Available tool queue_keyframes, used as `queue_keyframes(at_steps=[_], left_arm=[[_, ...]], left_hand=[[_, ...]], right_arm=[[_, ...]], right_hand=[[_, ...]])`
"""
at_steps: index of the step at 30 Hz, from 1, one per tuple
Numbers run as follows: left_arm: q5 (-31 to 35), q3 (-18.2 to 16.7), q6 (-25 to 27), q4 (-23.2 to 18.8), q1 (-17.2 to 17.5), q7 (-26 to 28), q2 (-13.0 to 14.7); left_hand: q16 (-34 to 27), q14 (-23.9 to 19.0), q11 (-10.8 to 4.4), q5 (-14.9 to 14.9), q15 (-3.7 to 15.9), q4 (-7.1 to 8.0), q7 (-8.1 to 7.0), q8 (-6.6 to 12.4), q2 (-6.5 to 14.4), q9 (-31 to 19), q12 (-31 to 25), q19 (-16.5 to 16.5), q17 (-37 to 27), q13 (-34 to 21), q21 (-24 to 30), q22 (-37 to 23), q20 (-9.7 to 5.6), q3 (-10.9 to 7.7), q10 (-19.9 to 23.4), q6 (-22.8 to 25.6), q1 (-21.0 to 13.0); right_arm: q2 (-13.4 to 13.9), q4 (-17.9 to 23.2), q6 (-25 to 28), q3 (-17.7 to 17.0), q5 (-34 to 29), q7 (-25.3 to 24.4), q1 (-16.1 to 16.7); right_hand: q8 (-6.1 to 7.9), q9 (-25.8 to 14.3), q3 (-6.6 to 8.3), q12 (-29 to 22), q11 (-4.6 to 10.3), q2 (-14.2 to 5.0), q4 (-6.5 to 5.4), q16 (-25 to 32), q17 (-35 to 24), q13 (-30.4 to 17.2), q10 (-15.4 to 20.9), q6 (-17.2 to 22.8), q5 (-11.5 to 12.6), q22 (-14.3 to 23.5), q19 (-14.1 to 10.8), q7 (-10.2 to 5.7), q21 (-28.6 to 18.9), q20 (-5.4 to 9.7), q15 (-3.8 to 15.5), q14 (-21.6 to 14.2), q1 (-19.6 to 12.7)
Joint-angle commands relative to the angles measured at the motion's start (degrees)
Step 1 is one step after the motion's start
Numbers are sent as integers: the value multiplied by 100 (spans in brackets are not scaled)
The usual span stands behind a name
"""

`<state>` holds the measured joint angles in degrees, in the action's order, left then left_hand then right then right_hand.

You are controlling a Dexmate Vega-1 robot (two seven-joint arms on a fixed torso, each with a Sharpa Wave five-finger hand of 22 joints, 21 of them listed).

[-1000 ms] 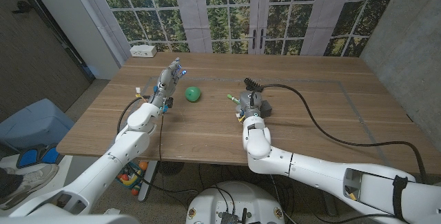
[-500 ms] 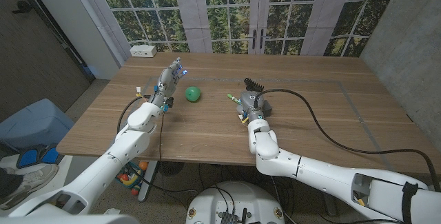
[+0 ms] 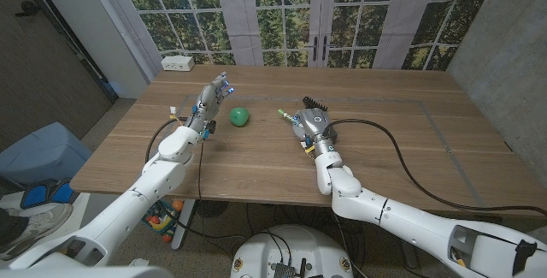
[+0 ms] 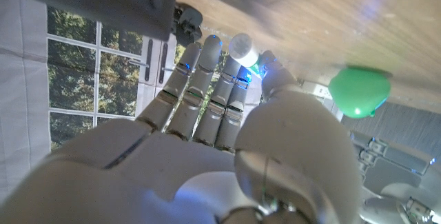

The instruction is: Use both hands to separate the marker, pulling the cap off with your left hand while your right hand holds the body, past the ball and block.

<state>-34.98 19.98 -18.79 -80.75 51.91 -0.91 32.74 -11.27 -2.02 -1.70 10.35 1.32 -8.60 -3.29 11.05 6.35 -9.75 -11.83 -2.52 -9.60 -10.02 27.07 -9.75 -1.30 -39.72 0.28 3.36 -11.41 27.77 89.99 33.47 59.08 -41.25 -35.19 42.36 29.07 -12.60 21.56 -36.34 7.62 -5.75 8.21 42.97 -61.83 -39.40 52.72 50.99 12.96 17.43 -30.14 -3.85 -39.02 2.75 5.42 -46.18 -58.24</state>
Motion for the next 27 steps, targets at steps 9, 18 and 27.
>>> queue_keyframes(at_steps=[9,18,27], left_arm=[[743,139,662,-651,-48,457,572],[1069,186,930,-936,-111,482,862],[1251,260,1177,-1132,-294,139,1193]], left_hand=[[-304,-1705,185,-48,112,-228,-291,127,-181,-63,-312,-751,-82,-95,-37,-94,170,87,1393,1047,-827],[-471,-2236,70,-54,330,-251,-371,193,-360,-82,-398,-1113,-149,-133,67,-130,103,189,1886,1418,-1321],[-583,-2499,-27,-34,502,-273,-428,242,-610,-91,-411,-1448,-194,-146,197,-157,43,311,2130,1689,-1809]], right_arm=[[141,-76,-1097,-531,-145,-718,235],[184,-17,-1395,-642,-257,-886,285],[229,8,-1605,-708,-401,-973,311]], right_hand=[[155,-953,-71,-97,399,47,-15,-48,-214,-723,426,347,96,21,51,-265,-139,684,755,-113,-81],[172,-964,-102,-116,399,59,-27,-64,-302,-809,419,364,124,20,86,-254,-184,713,753,-135,-80],[160,-925,-141,-122,400,72,-42,-86,-413,-900,397,384,158,15,119,-230,-246,743,751,-157,-80]])
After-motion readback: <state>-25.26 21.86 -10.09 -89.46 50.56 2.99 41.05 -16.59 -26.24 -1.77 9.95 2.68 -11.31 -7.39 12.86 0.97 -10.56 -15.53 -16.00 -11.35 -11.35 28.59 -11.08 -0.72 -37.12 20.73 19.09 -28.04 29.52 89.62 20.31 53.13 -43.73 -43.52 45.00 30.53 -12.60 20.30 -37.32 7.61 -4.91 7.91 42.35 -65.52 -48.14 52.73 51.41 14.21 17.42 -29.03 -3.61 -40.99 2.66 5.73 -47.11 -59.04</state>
